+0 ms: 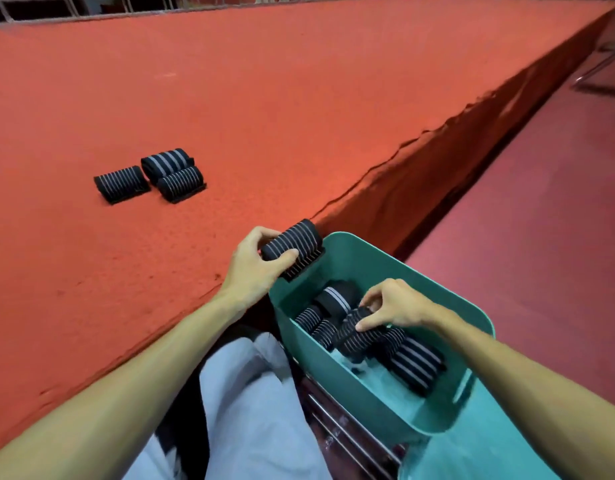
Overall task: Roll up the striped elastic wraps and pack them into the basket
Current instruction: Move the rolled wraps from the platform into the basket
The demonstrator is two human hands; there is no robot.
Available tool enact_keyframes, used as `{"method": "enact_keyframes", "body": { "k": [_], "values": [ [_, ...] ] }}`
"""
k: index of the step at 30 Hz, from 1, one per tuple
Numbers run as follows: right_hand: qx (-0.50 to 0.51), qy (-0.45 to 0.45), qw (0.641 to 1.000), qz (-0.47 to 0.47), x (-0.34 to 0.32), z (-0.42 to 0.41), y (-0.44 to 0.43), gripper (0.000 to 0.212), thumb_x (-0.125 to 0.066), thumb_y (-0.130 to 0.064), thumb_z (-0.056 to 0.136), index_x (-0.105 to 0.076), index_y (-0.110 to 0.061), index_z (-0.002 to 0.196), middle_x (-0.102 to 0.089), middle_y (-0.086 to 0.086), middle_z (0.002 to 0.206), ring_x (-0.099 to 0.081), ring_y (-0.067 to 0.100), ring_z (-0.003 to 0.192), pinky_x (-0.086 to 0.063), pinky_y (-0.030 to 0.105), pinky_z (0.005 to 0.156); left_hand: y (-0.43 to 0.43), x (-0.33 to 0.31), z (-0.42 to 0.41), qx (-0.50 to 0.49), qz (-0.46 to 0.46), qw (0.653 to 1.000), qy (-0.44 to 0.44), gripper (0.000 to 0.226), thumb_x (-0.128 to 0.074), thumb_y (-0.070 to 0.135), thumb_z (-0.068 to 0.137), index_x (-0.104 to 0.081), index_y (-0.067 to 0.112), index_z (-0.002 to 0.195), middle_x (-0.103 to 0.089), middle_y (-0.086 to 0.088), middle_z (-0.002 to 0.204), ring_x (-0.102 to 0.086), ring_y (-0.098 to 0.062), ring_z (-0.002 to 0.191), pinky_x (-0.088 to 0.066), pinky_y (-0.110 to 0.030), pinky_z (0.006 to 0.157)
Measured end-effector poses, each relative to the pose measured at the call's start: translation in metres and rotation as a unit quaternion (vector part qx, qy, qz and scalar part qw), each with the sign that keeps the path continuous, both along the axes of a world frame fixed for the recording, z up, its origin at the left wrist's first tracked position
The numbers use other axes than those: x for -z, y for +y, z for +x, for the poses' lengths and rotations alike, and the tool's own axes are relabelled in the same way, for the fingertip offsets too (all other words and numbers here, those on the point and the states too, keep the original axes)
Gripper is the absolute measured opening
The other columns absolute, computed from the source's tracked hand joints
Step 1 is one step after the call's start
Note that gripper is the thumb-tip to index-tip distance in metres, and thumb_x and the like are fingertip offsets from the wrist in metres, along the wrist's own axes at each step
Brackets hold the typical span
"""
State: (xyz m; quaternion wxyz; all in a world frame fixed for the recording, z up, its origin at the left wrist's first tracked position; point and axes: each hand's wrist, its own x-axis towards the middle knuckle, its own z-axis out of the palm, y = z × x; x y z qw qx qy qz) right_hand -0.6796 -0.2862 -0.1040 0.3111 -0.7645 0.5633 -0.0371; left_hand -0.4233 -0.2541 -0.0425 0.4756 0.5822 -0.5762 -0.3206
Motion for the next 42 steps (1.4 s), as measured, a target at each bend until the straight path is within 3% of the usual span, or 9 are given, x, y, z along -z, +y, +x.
{"method": "enact_keyframes", "body": {
  "k": [8,13,19,24,27,30,32,37,42],
  "values": [
    [-0.101,0.116,0.985,0.074,0.067,0.037,-0.008,0.060,-0.085,-0.044,0.065,-0.066,-0.011,0.110,-0.070,0.008,0.099,-0.062,0.024,0.096,-0.044,0.024,0.077,-0.016,0.012,-0.001,0.013,0.033,0.999,-0.039,0.020,-0.074,0.017,0.080,-0.058,0.019,0.092,-0.063,0.003,0.086,-0.055,-0.007,0.071,-0.046,-0.019,0.064],
    [-0.151,0.179,0.972,0.032,0.081,0.048,-0.012,0.033,-0.081,-0.035,0.073,-0.063,-0.008,0.078,-0.065,0.013,0.085,-0.062,0.030,0.085,-0.047,0.032,0.069,-0.022,0.014,-0.001,0.027,0.042,0.998,-0.047,0.021,-0.074,0.018,0.080,-0.058,0.021,0.092,-0.064,0.002,0.086,-0.057,-0.011,0.073,-0.050,-0.030,0.068],
    [-0.229,0.245,0.941,-0.047,0.089,0.048,-0.009,0.029,-0.072,-0.015,0.080,-0.062,-0.003,0.105,-0.053,0.012,0.109,-0.057,0.032,0.098,-0.050,0.041,0.078,-0.019,0.018,-0.006,0.056,0.044,0.995,-0.063,0.025,-0.075,0.018,0.078,-0.058,0.023,0.094,-0.066,0.003,0.088,-0.064,-0.019,0.078,-0.053,-0.037,0.072],
    [-0.186,0.166,0.967,-0.046,0.074,0.029,-0.015,0.027,-0.061,-0.007,0.079,-0.066,-0.010,0.105,-0.063,0.008,0.107,-0.060,0.028,0.099,-0.049,0.034,0.082,-0.012,0.025,-0.013,0.059,0.048,0.993,-0.086,0.027,-0.076,0.019,0.077,-0.057,0.024,0.096,-0.067,0.004,0.090,-0.060,-0.007,0.072,-0.049,-0.017,0.064],
    [-0.013,-0.010,0.999,-0.047,0.042,0.018,-0.023,0.015,-0.061,-0.016,0.088,-0.072,-0.015,0.098,-0.073,0.003,0.095,-0.068,0.017,0.086,-0.049,0.024,0.078,-0.009,0.028,-0.020,0.069,0.054,0.992,-0.094,0.026,-0.075,0.019,0.077,-0.057,0.023,0.095,-0.066,0.005,0.089,-0.058,-0.001,0.068,-0.044,-0.008,0.058],
    [0.142,-0.346,0.923,0.086,-0.002,0.014,-0.024,0.021,-0.049,-0.023,0.100,-0.065,-0.015,0.109,-0.069,0.007,0.099,-0.066,0.015,0.073,-0.055,0.027,0.067,-0.008,0.029,-0.029,0.077,0.053,0.990,-0.103,0.026,-0.076,0.020,0.076,-0.058,0.021,0.095,-0.066,0.006,0.090,-0.058,-0.002,0.070,-0.043,-0.008,0.060],
    [0.131,-0.456,0.868,0.147,-0.023,0.010,-0.019,0.024,-0.049,-0.027,0.099,-0.061,-0.018,0.118,-0.067,0.006,0.106,-0.065,0.016,0.083,-0.055,0.029,0.071,-0.007,0.029,-0.036,0.086,0.054,0.988,-0.114,0.026,-0.076,0.021,0.076,-0.058,0.022,0.095,-0.066,0.008,0.090,-0.058,-0.002,0.071,-0.044,-0.009,0.062],
    [0.086,-0.413,0.897,0.131,-0.031,0.002,-0.005,0.034,-0.070,-0.001,0.083,-0.065,-0.011,0.115,-0.065,0.004,0.111,-0.065,0.005,0.091,-0.052,0.020,0.073,-0.001,0.033,-0.046,0.120,0.070,0.984,-0.112,0.026,-0.076,0.022,0.076,-0.057,0.026,0.092,-0.066,0.009,0.089,-0.062,-0.007,0.072,-0.053,-0.028,0.070],
    [0.082,-0.413,0.892,0.166,-0.025,-0.010,0.007,0.033,-0.068,0.012,0.078,-0.060,0.000,0.108,-0.063,0.008,0.091,-0.064,0.003,0.068,-0.050,0.017,0.060,0.002,0.040,-0.050,0.179,0.097,0.970,-0.131,0.029,-0.080,0.021,0.073,-0.058,0.021,0.092,-0.067,0.005,0.087,-0.062,-0.011,0.074,-0.053,-0.034,0.074]
  ]
}}
